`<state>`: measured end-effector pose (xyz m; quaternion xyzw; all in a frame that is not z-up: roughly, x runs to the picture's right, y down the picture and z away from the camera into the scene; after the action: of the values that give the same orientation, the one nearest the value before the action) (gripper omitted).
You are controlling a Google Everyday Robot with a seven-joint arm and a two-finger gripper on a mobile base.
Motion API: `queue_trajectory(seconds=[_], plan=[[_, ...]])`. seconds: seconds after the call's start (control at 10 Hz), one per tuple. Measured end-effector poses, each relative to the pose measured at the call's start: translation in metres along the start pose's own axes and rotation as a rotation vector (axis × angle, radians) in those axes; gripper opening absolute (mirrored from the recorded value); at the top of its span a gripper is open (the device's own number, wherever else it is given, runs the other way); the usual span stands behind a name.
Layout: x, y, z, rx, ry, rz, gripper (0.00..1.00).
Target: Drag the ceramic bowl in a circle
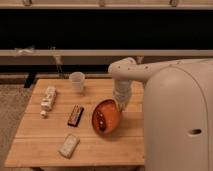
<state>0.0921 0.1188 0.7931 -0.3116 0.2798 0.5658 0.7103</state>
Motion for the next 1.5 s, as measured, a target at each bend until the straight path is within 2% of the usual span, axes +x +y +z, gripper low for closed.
queue_trajectory(seconds=[0.1,0.3,0.7,0.8,0.9,1.1,1.2,1.3,1.5], plan=[[0.009,0.0,0.004,0.0,0.017,-0.004,0.0],[0.023,-0.017,0.008,0.015,0.037,0.016,0.0],[0.023,-0.103,-0.001,0.065,0.024,0.165,0.0],[0.015,-0.127,-0.01,0.083,0.001,0.209,0.0],[0.007,-0.138,-0.017,0.091,-0.015,0.238,0.0],[-0.006,-0.145,-0.023,0.104,-0.034,0.261,0.0],[-0.014,-0.139,-0.023,0.106,-0.04,0.26,0.0],[-0.022,-0.131,-0.022,0.102,-0.047,0.253,0.0],[-0.046,-0.101,-0.019,0.089,-0.058,0.216,0.0]])
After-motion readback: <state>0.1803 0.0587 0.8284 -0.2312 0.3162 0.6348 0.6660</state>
